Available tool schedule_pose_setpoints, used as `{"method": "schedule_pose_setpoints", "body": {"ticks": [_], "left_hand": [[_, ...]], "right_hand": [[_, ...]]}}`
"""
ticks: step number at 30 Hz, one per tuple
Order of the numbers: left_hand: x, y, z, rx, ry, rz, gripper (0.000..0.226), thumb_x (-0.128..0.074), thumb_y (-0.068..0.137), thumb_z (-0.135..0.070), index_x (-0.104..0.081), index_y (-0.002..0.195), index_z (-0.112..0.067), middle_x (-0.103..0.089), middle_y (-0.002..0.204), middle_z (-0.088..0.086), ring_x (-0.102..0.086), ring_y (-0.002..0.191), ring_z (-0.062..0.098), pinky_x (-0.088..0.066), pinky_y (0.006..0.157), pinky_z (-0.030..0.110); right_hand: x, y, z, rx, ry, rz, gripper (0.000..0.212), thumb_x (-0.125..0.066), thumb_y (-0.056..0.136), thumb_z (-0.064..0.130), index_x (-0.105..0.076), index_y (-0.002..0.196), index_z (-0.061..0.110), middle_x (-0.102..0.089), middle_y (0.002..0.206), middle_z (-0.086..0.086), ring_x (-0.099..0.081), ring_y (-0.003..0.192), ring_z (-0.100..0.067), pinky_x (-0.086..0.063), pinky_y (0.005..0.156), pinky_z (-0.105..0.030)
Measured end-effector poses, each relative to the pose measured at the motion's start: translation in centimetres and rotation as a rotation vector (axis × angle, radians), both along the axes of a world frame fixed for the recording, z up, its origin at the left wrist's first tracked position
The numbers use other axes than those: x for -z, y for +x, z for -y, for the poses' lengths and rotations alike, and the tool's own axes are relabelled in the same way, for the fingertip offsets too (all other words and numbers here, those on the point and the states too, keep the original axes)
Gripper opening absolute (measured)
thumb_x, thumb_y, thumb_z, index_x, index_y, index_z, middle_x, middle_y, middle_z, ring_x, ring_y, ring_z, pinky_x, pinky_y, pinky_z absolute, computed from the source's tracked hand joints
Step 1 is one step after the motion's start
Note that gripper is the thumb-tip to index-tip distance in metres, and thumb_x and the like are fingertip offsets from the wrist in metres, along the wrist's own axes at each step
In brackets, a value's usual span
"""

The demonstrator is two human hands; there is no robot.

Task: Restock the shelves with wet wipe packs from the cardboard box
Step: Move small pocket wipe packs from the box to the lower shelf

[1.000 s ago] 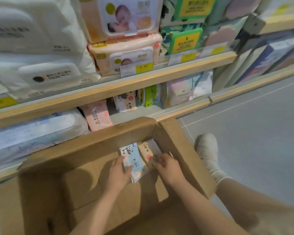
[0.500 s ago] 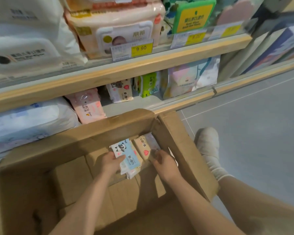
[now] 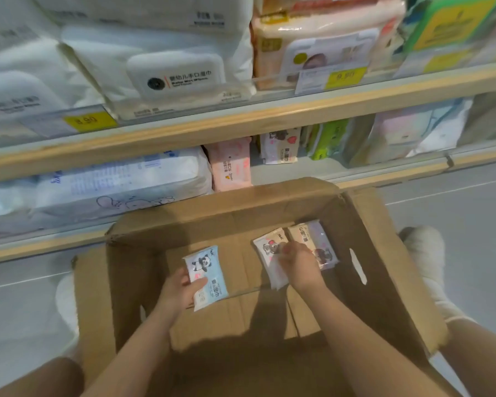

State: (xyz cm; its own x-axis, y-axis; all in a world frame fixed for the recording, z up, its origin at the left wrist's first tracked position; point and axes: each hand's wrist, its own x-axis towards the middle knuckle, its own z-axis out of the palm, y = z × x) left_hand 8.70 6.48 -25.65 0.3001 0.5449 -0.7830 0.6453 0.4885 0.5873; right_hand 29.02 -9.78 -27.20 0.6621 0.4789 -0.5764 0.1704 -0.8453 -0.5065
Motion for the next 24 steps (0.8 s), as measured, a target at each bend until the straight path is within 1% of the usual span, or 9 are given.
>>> {"method": "schedule_pose_setpoints", "body": {"ticks": [3,5,7,11,15,18,20,21,24], "left_hand": [[0.6,-0.5,-0.3,0.037,0.021,-0.007,0.026,-0.064,0.085,0.000,-0.056,0.107,-0.011,-0.066,0.102,0.010,-0.065,0.083,0.020,-0.054,0.063,0.031],[0.8,-0.4,-0.4,0.059,0.031,-0.004,0.028,-0.065,0.085,-0.001,-0.056,0.110,-0.012,-0.067,0.102,0.006,-0.066,0.086,0.018,-0.053,0.060,0.025],[0.9,-0.2,-0.3,0.097,0.052,0.006,0.029,-0.065,0.086,-0.003,-0.056,0.111,-0.014,-0.067,0.103,0.001,-0.066,0.087,0.014,-0.053,0.058,0.021],[-0.2,0.7,0.1,0.191,0.121,0.028,0.027,-0.063,0.088,-0.006,-0.055,0.110,-0.019,-0.067,0.097,-0.006,-0.064,0.082,0.003,-0.052,0.059,0.014],[-2.6,1.8,0.4,0.320,0.198,0.039,0.025,-0.065,0.087,-0.015,-0.057,0.109,-0.025,-0.069,0.100,-0.010,-0.067,0.090,0.008,-0.056,0.080,0.034],[-5.5,3.4,0.9,0.379,0.259,0.136,0.022,-0.063,0.088,-0.012,-0.057,0.101,-0.029,-0.067,0.096,-0.014,-0.067,0.085,-0.001,-0.054,0.071,0.019],[-7.5,4.8,0.9,0.354,0.286,0.219,0.021,-0.062,0.089,-0.007,-0.057,0.099,-0.024,-0.067,0.095,-0.008,-0.066,0.076,-0.006,-0.052,0.063,0.014],[-8.4,5.6,0.8,0.342,0.301,0.257,0.019,-0.061,0.089,-0.007,-0.058,0.099,-0.024,-0.068,0.097,-0.005,-0.067,0.076,-0.005,-0.054,0.062,0.016],[-11.0,8.0,0.1,0.370,0.396,0.338,0.016,-0.058,0.092,-0.018,-0.057,0.101,-0.031,-0.068,0.102,-0.007,-0.068,0.085,0.004,-0.058,0.066,0.027]], "right_hand": [[1.9,-0.7,-1.0,-0.018,-0.077,-0.010,0.024,-0.046,0.093,0.013,-0.052,0.108,0.030,-0.051,0.115,-0.002,-0.057,0.105,-0.024,-0.047,0.091,-0.035],[1.8,-1.1,-1.9,-0.002,-0.137,0.014,0.038,-0.047,0.091,0.003,-0.047,0.127,0.016,-0.039,0.129,-0.009,-0.054,0.109,-0.028,-0.044,0.096,-0.035],[1.9,-1.1,-2.5,0.045,-0.168,0.041,0.042,-0.050,0.090,0.003,-0.043,0.132,0.006,-0.036,0.134,-0.013,-0.056,0.106,-0.030,-0.044,0.093,-0.036],[0.7,-0.5,-2.4,0.123,-0.167,0.022,0.038,-0.052,0.092,0.012,-0.044,0.129,0.007,-0.041,0.134,-0.014,-0.057,0.106,-0.032,-0.042,0.077,-0.031],[-2.4,0.5,-1.7,0.096,-0.090,0.009,0.022,-0.050,0.093,0.015,-0.051,0.113,0.009,-0.062,0.116,-0.013,-0.059,0.104,-0.030,-0.037,0.068,-0.026],[-6.4,1.9,-0.7,0.063,0.034,0.018,0.023,-0.054,0.091,0.012,-0.056,0.114,0.009,-0.065,0.115,-0.007,-0.061,0.100,-0.025,-0.038,0.060,-0.022],[-9.7,3.2,-0.3,0.051,0.150,0.033,0.017,-0.058,0.089,0.010,-0.056,0.107,0.010,-0.064,0.108,-0.007,-0.060,0.084,-0.015,-0.037,0.049,-0.011],[-11.4,4.0,0.0,0.043,0.207,0.047,0.015,-0.059,0.088,0.010,-0.056,0.102,0.012,-0.063,0.101,-0.004,-0.057,0.077,-0.009,-0.036,0.046,-0.008],[-15.5,6.3,0.2,0.053,0.351,0.115,0.017,-0.061,0.087,0.015,-0.056,0.103,0.017,-0.059,0.085,0.010,-0.056,0.075,-0.003,-0.038,0.051,-0.006]]}}
